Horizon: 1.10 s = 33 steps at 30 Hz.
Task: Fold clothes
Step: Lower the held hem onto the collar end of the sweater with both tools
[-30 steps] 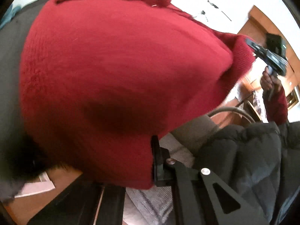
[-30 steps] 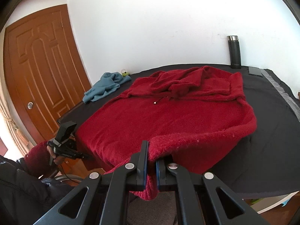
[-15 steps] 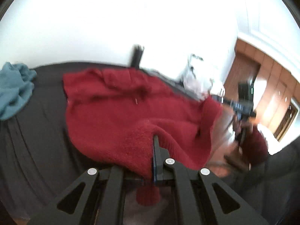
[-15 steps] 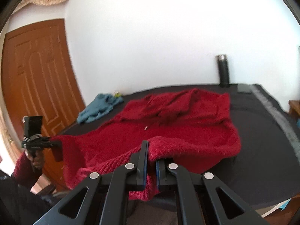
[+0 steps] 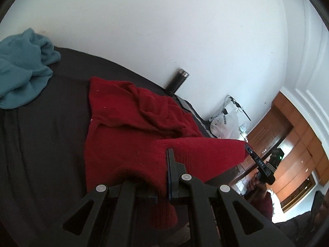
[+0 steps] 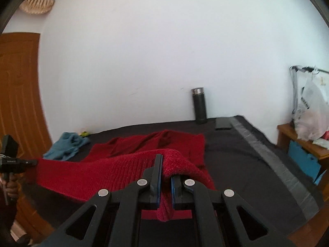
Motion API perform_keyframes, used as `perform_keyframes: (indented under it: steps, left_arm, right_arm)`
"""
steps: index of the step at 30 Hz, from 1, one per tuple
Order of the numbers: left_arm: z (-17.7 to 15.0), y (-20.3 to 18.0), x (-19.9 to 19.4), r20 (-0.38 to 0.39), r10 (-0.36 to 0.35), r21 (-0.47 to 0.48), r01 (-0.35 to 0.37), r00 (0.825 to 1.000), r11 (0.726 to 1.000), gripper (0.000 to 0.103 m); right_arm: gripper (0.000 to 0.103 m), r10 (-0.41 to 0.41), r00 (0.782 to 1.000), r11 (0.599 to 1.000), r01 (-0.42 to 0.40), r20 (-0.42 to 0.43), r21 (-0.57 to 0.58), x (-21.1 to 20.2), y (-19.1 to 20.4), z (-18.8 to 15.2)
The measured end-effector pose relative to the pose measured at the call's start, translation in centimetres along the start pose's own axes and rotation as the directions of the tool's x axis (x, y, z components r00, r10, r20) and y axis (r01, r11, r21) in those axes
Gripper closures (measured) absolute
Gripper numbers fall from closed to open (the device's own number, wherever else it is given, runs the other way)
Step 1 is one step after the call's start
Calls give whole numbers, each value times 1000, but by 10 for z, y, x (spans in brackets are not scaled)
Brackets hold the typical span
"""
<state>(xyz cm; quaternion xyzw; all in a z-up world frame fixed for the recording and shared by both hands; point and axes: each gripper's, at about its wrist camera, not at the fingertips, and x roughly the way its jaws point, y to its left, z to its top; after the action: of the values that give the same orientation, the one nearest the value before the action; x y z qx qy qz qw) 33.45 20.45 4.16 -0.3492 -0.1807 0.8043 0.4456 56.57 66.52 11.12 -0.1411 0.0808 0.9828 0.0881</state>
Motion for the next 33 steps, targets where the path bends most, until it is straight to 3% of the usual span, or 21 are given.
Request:
perform_keyframes:
  steps: [12, 19, 27, 33]
  left_arm:
    - [78, -12, 23, 70, 19, 14, -20, 997, 1000, 96]
    - [128, 6, 70, 65, 54, -38, -52, 996, 998, 96]
    - [171, 46, 126, 35, 87, -161, -80, 996, 984, 96]
    - [183, 88, 180, -70, 150, -261, -164, 986, 951, 96]
  right_arm:
    - [96, -26, 998, 1000, 26, 53, 1, 54, 9, 47]
    - [96, -57, 997, 998, 55, 59, 23, 105, 17, 73]
    - [96, -80, 997, 995, 80, -3, 54, 174, 7, 90]
    - [96, -71, 987, 988, 89, -143, 124, 254, -16, 94]
